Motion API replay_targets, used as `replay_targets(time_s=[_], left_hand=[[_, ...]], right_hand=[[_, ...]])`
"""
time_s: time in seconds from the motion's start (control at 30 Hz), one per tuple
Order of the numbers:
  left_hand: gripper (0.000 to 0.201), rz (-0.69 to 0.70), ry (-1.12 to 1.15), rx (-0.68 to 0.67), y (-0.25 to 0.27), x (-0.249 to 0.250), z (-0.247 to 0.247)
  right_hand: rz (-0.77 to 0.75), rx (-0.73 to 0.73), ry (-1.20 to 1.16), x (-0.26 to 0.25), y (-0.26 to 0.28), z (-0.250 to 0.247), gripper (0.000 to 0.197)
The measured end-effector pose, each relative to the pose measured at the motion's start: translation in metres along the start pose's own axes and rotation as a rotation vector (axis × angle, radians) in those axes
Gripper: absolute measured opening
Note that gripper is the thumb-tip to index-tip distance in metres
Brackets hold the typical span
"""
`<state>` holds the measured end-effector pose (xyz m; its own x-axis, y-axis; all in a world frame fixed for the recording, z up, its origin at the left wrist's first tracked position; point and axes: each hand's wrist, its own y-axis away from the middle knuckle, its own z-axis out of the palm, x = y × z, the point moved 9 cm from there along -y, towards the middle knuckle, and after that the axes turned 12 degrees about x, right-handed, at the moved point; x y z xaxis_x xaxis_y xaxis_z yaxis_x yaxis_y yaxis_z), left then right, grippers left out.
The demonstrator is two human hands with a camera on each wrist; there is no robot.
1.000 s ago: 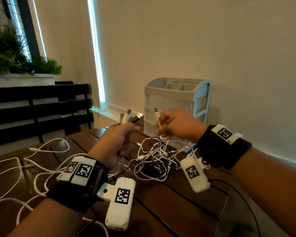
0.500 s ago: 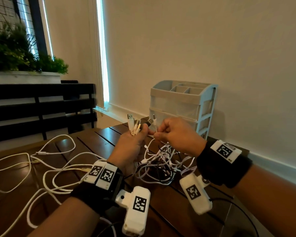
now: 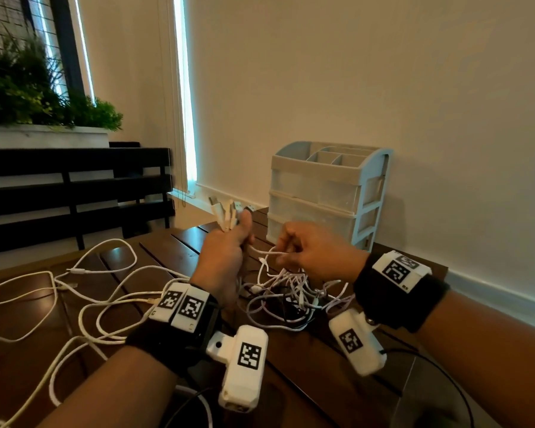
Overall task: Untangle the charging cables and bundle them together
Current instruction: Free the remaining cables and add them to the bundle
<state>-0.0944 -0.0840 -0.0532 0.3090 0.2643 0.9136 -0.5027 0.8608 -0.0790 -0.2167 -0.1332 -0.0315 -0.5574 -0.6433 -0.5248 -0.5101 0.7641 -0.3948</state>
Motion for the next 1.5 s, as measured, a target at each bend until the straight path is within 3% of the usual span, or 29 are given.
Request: replay_targets(time_s=[0.2,0.27,0.33,0.4,0.47,0.53,0.57,0.7,0.73,0.77,0.83,0.87,0.9,0.93,1.1,1.2,1.23,1.3,1.37,1.43,1.5], left_hand=[[0.044,0.121,-0.022,0.019,-0.019,0.032,-0.017],[0.04,0.215,-0.054,0.038,-0.018,0.045,-0.017],[0.037,0.309,-0.059,0.053,-0.015,0.059,-0.015],[0.033,0.322,0.041,0.045,-0.012,0.069,-0.015],[0.035,0.314,0.156,0.007,-0.007,0.084,-0.017],[0.038,0.332,0.149,-0.035,-0.002,0.097,-0.019],[0.041,0.365,0.086,-0.033,0.0,0.102,-0.019],[0.038,0.629,-0.357,0.06,0.013,0.113,-0.015],[0.037,0.709,-0.453,0.073,0.021,0.117,-0.009],[0.038,0.779,-0.518,0.087,0.027,0.12,-0.006],[0.037,0.849,-0.553,0.122,0.035,0.129,-0.006],[0.038,0.846,-0.554,0.14,0.036,0.132,-0.008],[0.039,0.83,-0.538,0.157,0.034,0.135,-0.012],[0.04,0.802,-0.522,0.169,0.032,0.136,-0.016],[0.037,0.712,-0.579,0.167,0.033,0.138,-0.019],[0.036,0.675,-0.618,0.154,0.032,0.137,-0.019],[0.035,0.669,-0.621,0.156,0.032,0.136,-0.021],[0.034,0.664,-0.631,0.164,0.029,0.134,-0.023],[0.03,0.653,-0.619,0.182,0.024,0.131,-0.026],[0.022,0.62,-0.583,0.21,0.019,0.124,-0.028],[0.019,0.581,-0.57,0.198,0.018,0.111,-0.021]], right_hand=[[0.118,-0.023,0.038,0.051,-0.011,-0.029,0.014],[0.038,0.036,0.146,0.044,-0.022,-0.042,0.014],[-0.086,0.211,0.257,0.029,-0.035,-0.061,0.014],[-0.184,0.32,0.279,0.016,-0.04,-0.072,0.014],[-0.248,0.097,0.411,0.016,-0.037,-0.047,0.02],[-0.198,-0.117,0.48,0.031,-0.03,-0.028,0.023],[-0.175,-0.089,0.49,0.032,-0.033,-0.034,0.021],[-0.294,0.464,0.59,-0.012,-0.051,-0.092,0.012],[-0.321,0.534,0.555,-0.024,-0.05,-0.096,0.01],[-0.322,0.489,0.514,-0.027,-0.05,-0.091,0.008],[-0.249,0.081,0.538,-0.016,-0.047,-0.054,0.005],[-0.179,-0.144,0.566,-0.003,-0.039,-0.032,0.005],[-0.134,-0.271,0.581,0.006,-0.031,-0.02,0.008],[-0.132,-0.279,0.587,0.009,-0.028,-0.017,0.007],[-0.134,0.097,0.486,0.014,-0.044,-0.051,0.016],[-0.15,0.455,0.301,0.013,-0.044,-0.097,0.014],[-0.165,0.462,0.312,0.01,-0.043,-0.1,0.015],[-0.161,0.261,0.283,0.008,-0.045,-0.082,0.022],[-0.095,0.111,0.063,0.009,-0.042,-0.068,0.022],[-0.088,0.136,-0.108,-0.001,-0.04,-0.072,0.013],[-0.141,0.109,0.015,-0.019,-0.037,-0.069,0.011]])
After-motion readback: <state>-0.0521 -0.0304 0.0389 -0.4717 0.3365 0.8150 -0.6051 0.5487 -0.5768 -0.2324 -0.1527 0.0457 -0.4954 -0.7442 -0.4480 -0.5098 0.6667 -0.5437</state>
